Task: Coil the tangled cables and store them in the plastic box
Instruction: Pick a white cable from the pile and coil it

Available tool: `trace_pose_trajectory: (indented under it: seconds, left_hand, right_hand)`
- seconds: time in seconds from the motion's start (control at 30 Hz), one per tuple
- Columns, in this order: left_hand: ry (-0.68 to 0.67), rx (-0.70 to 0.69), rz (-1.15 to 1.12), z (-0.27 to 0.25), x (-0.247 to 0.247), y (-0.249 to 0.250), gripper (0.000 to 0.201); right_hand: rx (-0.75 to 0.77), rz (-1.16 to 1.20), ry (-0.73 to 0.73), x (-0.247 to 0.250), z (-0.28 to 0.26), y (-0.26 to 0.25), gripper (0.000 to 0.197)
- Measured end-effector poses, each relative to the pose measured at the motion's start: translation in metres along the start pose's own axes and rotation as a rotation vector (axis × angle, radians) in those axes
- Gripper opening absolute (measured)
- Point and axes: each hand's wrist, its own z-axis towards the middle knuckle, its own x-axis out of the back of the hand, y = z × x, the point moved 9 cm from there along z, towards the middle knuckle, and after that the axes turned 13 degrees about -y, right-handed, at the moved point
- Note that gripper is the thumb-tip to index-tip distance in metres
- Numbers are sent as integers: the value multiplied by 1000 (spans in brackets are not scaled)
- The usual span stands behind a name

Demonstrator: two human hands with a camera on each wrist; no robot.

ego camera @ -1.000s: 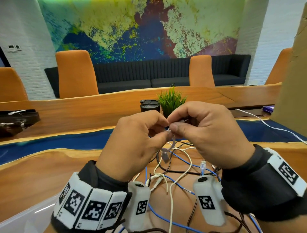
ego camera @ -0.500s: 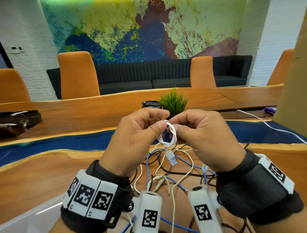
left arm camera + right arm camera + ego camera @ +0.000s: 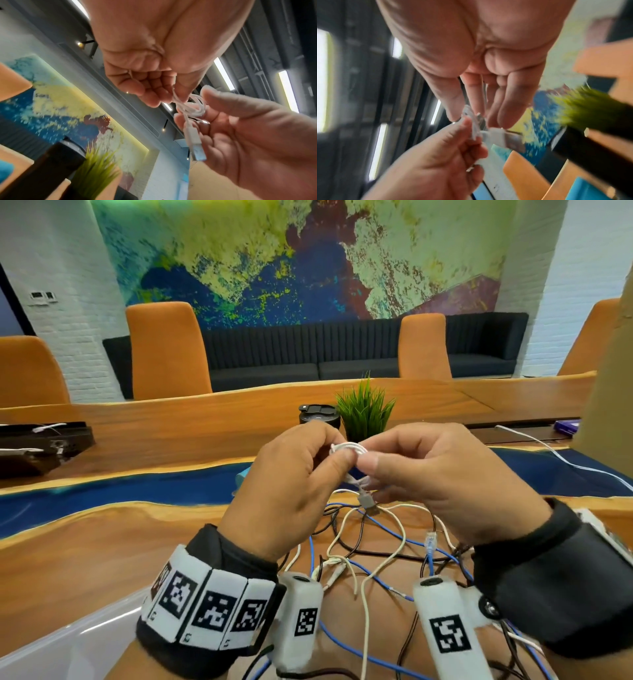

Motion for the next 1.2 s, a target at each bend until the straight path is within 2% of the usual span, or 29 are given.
trace_pose_trajectory:
  seconds: [0.03,0.1,0.2,0.27,0.37,0.43,0.5,0.57,0.67,0.8,0.9,1.0,1.1,1.2]
  left_hand:
    - [-10,32,-50,1,-1,-5,11]
    - [-37,114,-259,1,-5,-18,14]
    - [-125,250,-694,-1,-22,-32,19]
    - [-131,292,-958,-1,-32,-33,21]
    - [-108,332,-1110,-1,-42,-30,24]
    - [-112,335,-1125,0,-47,-28,19]
    - [-104,322,-1093,0,-48,-27,18]
    - [-78,260,-953,1,-39,-25,22]
    - [-70,140,-650,3,-27,-15,24]
    - [-66,153,-568,3,-24,-11,24]
    - [8,128,-493,4,-7,-11,14]
    - [58,121,-521,4,7,-22,24]
    - [86,117,-534,6,17,-32,29]
    - [89,174,-537,12,22,-48,32]
  right_hand:
    - [29,-123,44,2,0,-4,8]
    - [68,-194,109,4,1,-5,7]
    - [78,-96,134,4,3,2,13]
    - [80,-35,106,3,5,5,16]
    - [176,-166,100,2,2,-6,28]
    - [261,-346,138,0,-4,-23,25]
    - [299,-372,151,3,-6,-29,15]
    - [252,-319,121,8,0,-23,9]
    - [189,-374,111,12,1,-18,9]
    - [135,-458,158,33,-8,-26,12]
    - [45,-374,292,81,-26,-22,11]
    - [-113,-410,396,132,-53,-12,10]
    - [-299,-511,397,169,-82,3,12]
    - [-515,-561,291,183,-109,37,6]
